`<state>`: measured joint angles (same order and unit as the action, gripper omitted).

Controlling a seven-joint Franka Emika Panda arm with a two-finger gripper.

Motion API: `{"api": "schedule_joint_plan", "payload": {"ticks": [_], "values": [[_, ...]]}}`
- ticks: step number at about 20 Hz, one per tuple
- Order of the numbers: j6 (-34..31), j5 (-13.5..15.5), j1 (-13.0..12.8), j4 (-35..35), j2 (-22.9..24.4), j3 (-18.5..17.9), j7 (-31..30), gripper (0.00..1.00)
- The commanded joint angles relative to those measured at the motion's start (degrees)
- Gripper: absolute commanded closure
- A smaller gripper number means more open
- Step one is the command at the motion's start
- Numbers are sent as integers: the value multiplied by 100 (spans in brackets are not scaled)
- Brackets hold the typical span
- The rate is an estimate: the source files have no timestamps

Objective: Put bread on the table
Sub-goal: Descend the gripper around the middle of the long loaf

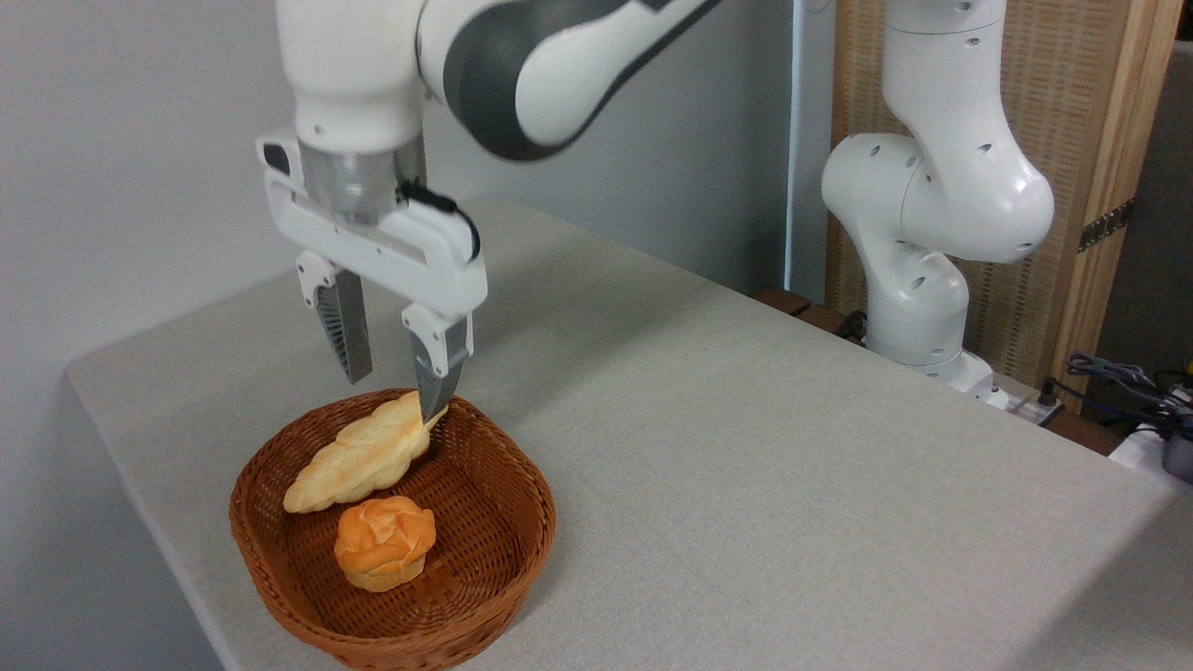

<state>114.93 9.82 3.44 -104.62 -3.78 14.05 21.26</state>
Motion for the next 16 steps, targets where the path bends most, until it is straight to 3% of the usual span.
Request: {"api": "schedule_joint_plan", "payload": {"ticks": [1, 9, 16], "values": [[574, 204, 131, -331, -105, 229, -52, 0], [1215, 529, 131, -401, -334, 291, -122, 0], [1225, 530, 131, -410, -387, 300, -114, 0]]}}
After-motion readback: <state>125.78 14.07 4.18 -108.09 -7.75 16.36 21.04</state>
